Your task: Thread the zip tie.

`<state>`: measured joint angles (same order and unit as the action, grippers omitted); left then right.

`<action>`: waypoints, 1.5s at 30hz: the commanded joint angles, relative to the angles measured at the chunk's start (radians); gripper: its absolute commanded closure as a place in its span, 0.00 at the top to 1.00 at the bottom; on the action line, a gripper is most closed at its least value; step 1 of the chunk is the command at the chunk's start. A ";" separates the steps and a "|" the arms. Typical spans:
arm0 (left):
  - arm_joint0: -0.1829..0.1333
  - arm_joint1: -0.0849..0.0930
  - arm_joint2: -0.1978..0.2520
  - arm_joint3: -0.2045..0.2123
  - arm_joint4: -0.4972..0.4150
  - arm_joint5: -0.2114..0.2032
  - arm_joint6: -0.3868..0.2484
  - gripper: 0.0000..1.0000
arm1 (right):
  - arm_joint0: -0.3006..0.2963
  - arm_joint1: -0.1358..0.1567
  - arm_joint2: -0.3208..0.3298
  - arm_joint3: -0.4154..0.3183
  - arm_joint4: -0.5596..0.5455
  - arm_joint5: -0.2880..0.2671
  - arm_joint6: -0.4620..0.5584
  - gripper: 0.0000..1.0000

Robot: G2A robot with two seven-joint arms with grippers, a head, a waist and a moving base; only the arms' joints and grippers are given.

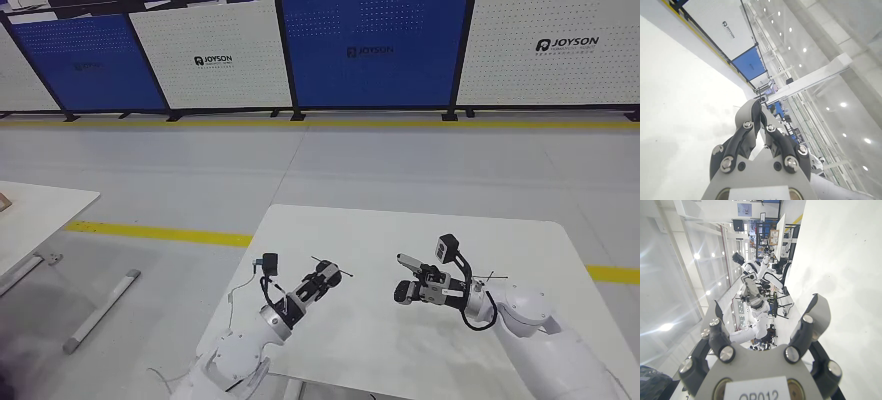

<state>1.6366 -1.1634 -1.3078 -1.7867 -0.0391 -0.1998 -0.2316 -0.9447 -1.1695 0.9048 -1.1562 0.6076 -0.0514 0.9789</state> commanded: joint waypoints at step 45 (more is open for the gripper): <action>-0.020 -0.003 0.017 0.035 0.004 -0.001 0.008 0.00 | 0.067 0.087 0.144 -0.194 -0.540 0.226 0.056 1.00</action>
<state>1.6169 -1.1662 -1.2907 -1.7518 -0.0346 -0.2004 -0.2236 -0.8777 -1.0828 1.0490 -1.3500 0.0676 0.1751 1.0346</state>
